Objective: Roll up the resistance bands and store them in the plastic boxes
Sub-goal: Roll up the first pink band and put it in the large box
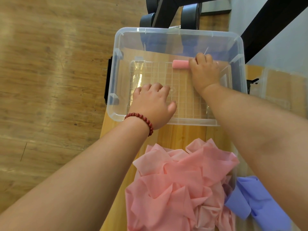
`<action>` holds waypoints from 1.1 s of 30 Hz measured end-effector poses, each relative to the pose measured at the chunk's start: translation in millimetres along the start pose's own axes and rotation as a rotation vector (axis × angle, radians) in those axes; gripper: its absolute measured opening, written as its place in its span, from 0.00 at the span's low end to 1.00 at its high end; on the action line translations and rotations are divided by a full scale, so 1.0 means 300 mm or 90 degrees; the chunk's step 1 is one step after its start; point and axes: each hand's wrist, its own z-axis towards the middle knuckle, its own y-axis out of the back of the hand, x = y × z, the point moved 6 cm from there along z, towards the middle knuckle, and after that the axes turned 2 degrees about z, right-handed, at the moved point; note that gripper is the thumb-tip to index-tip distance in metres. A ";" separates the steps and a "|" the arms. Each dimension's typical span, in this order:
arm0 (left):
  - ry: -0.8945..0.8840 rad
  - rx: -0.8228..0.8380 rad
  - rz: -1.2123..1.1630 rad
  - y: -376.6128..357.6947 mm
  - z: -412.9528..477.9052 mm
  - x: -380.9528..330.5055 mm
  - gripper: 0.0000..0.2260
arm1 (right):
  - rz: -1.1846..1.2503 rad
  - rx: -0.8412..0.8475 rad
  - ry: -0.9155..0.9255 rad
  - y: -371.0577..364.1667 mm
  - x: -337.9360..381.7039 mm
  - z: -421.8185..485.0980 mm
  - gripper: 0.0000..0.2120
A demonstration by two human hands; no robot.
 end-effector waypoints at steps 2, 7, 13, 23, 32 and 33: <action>0.000 -0.004 0.002 0.000 0.001 0.002 0.23 | -0.003 -0.004 -0.004 0.000 0.000 -0.001 0.17; 0.001 -0.010 0.004 -0.003 -0.003 0.000 0.22 | -0.007 -0.004 0.014 0.007 0.007 -0.005 0.19; 0.000 -0.011 0.013 -0.001 -0.004 -0.002 0.22 | -0.006 -0.019 0.028 0.038 0.020 -0.021 0.19; 0.000 -0.015 0.065 0.016 -0.019 -0.028 0.19 | 0.005 -0.033 0.061 0.161 0.029 -0.074 0.18; -0.003 -0.043 0.111 0.057 -0.039 -0.049 0.19 | 0.032 -0.065 0.079 0.224 0.022 -0.143 0.17; 0.001 -0.042 0.115 0.062 -0.041 -0.050 0.19 | 0.040 -0.072 0.080 0.231 0.021 -0.153 0.16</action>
